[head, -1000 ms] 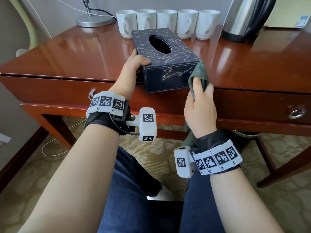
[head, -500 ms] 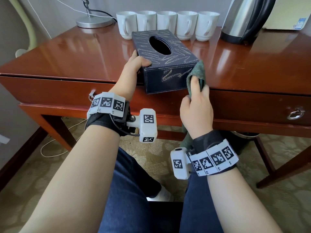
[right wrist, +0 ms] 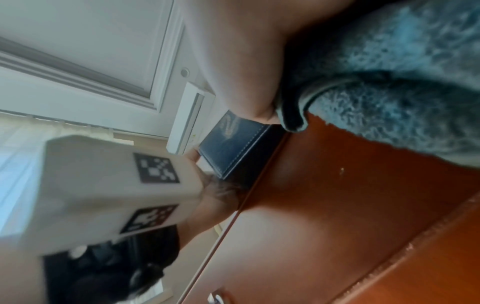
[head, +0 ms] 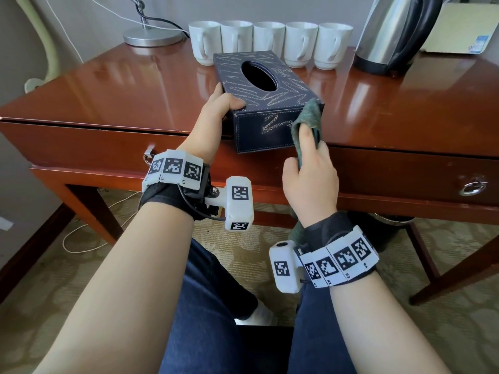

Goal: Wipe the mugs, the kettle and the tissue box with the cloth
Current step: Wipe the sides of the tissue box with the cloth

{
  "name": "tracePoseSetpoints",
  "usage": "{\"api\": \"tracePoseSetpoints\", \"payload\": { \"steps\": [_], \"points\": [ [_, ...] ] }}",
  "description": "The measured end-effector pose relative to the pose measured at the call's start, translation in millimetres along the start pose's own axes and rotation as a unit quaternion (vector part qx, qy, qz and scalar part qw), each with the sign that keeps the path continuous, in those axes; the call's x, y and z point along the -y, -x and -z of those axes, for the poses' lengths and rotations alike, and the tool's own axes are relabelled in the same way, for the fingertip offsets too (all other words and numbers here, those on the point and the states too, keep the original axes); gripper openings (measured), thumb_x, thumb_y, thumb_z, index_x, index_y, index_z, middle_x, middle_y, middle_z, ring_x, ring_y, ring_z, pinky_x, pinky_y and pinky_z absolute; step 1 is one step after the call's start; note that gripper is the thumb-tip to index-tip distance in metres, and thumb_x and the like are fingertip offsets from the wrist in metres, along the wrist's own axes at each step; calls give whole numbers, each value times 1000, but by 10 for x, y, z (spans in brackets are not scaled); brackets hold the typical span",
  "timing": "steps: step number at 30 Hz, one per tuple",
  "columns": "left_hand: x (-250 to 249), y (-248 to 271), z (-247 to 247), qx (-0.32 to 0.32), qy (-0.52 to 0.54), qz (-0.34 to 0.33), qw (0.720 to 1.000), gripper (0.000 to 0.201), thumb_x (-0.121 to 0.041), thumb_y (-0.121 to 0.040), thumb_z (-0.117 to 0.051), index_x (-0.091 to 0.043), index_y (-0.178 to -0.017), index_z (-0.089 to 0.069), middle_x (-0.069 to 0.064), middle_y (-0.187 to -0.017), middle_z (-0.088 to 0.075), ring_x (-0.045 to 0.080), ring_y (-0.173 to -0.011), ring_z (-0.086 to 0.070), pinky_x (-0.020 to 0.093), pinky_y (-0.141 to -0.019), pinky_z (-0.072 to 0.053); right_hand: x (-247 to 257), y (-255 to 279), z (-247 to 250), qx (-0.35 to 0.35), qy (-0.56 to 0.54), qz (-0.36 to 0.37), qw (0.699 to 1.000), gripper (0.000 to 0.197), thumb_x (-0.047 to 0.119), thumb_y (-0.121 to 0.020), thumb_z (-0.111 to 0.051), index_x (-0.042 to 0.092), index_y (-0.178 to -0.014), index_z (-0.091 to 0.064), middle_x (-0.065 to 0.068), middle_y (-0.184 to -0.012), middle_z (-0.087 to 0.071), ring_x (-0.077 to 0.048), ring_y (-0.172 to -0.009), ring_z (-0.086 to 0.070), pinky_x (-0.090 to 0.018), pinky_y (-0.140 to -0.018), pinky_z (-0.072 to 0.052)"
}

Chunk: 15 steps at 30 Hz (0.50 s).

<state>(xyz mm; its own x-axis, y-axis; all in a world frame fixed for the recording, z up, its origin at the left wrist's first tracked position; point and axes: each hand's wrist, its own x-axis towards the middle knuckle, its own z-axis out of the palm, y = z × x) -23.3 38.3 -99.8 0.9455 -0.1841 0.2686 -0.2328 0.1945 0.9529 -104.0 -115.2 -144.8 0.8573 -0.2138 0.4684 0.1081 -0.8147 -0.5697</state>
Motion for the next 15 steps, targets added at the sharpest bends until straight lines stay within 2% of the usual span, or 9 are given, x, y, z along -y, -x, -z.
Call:
{"api": "tracePoseSetpoints", "payload": {
  "steps": [2, 5, 8, 10, 12, 15],
  "points": [
    [2, -4, 7, 4, 2, -4, 1000, 69, -35, -58, -60, -11, -122, -53, 7, -114, -64, 22, -104, -59, 40, -98, -44, 38, 31, -46, 6, 10, 28, 1000, 55, 10, -90, -46, 20, -143, -40, -16, -112, -51, -37, -81, -54, -31, -63, -32],
    [-3, -5, 8, 3, 7, -3, 1000, 70, -36, -57, -61, -11, -122, -53, 6, -111, -64, 20, -100, -59, 33, -90, -46, -35, 100, -110, 12, 25, 38, 999, 51, 8, -88, -48, 18, -139, -47, -16, -104, -50, -37, -75, -53, -31, -60, -30],
    [-2, -2, 6, 6, 8, 1, 1000, 70, -37, -55, -60, -13, -121, -53, 3, -108, -64, 17, -95, -60, 28, -85, -47, -139, 92, -81, -2, 26, -2, 1000, 50, 9, -90, -48, 19, -139, -46, -17, -108, -50, -39, -81, -54, -32, -62, -30],
    [-2, -6, 3, 2, 13, 0, 1000, 69, -37, -55, -60, -13, -120, -53, 3, -109, -64, 18, -97, -60, 31, -89, -46, -144, 46, -61, -4, 14, -20, 1000, 52, 10, -92, -46, 20, -143, -41, -16, -116, -49, -37, -87, -54, -31, -65, -31],
    [2, -12, -3, -3, 13, -3, 1000, 69, -36, -56, -60, -12, -120, -53, 4, -110, -64, 20, -99, -59, 34, -92, -45, -83, 17, -67, -4, -5, -9, 1000, 54, 10, -92, -46, 20, -144, -38, -16, -120, -50, -37, -90, -55, -30, -67, -32],
    [4, -8, -4, 0, 15, -5, 1000, 68, -35, -56, -60, -11, -119, -54, 4, -107, -64, 20, -96, -59, 30, -87, -47, -4, 46, -126, -1, -8, 40, 999, 53, 9, -89, -48, 17, -142, -43, -17, -114, -52, -39, -85, -55, -31, -64, -32]
  ]
}}
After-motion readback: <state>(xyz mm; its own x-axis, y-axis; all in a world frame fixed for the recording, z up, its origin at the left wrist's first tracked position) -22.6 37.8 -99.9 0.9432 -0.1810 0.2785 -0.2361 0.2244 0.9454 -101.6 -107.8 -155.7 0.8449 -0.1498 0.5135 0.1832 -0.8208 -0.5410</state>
